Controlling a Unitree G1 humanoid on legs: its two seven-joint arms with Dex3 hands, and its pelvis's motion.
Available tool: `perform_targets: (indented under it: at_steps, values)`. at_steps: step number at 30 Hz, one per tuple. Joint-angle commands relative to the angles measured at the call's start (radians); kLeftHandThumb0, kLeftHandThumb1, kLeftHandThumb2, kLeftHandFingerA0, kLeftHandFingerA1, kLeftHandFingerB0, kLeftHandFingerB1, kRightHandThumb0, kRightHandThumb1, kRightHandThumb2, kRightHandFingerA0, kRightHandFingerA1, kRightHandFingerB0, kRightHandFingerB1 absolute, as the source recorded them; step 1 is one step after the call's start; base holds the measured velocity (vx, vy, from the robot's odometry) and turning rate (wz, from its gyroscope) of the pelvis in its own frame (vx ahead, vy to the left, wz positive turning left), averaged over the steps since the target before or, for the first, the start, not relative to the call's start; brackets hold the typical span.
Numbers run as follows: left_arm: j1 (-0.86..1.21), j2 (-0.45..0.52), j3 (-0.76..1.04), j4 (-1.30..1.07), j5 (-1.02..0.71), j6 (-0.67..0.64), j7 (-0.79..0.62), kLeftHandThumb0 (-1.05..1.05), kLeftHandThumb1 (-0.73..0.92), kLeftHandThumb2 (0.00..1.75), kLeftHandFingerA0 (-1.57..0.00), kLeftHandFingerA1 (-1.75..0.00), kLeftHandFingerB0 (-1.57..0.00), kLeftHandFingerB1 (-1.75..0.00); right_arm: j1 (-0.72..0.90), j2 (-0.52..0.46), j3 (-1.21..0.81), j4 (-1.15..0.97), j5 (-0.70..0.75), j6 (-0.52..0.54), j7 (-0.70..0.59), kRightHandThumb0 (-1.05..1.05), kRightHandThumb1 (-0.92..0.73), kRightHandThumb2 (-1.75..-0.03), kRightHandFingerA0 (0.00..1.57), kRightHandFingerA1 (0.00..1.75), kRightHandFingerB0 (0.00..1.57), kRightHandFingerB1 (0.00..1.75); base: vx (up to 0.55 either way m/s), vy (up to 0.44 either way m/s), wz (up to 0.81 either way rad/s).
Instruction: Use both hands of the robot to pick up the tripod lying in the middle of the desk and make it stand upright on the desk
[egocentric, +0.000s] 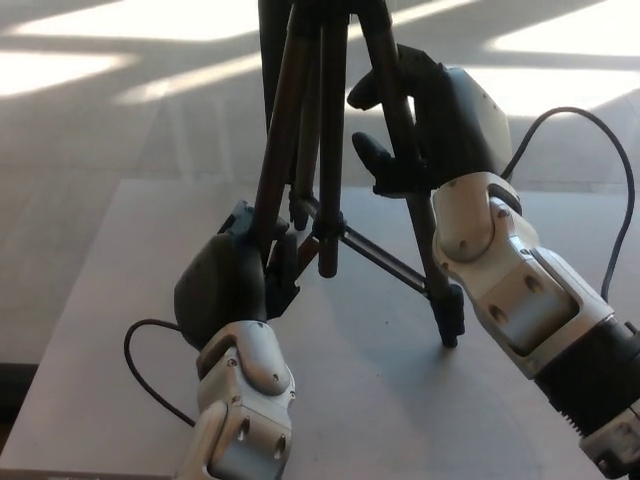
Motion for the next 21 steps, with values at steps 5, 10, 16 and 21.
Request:
perform_targets:
  at_steps: [5,10,16,21]
  values:
    - [0.052,0.072,-0.146,0.082,0.0,-0.029,-0.1,-0.17,0.62,0.76,-0.94,-1.72,-0.64,-1.32,0.078,0.05,-0.035,-0.004,-0.067,-0.046,0.087,-0.25,-0.47,-1.27,0.93,1.75,0.79,1.62,0.0,0.0,0.0]
    - [0.051,0.113,-0.188,0.074,0.008,-0.006,-0.109,-0.25,0.59,0.79,-0.87,-1.75,-0.65,-1.67,0.094,0.055,-0.062,0.007,-0.082,-0.061,0.097,-0.2,-0.47,-1.21,0.9,1.75,0.78,1.55,0.0,0.0,0.0]
    - [0.025,0.122,-0.155,0.031,-0.091,0.124,-0.27,-0.83,0.47,0.84,-0.01,-0.32,0.0,0.0,0.074,0.029,-0.055,-0.097,-0.053,0.186,0.307,-1.05,-0.65,-0.97,0.0,0.04,0.0,0.02,0.0,0.0,0.0]
    - [0.001,0.147,-0.148,0.021,-0.115,0.18,-0.352,-0.84,0.55,0.57,0.0,0.0,0.0,0.0,0.039,0.008,-0.027,-0.094,-0.071,0.258,0.379,-0.97,-0.72,-0.62,0.0,0.0,0.0,0.0,0.0,0.0,0.0]
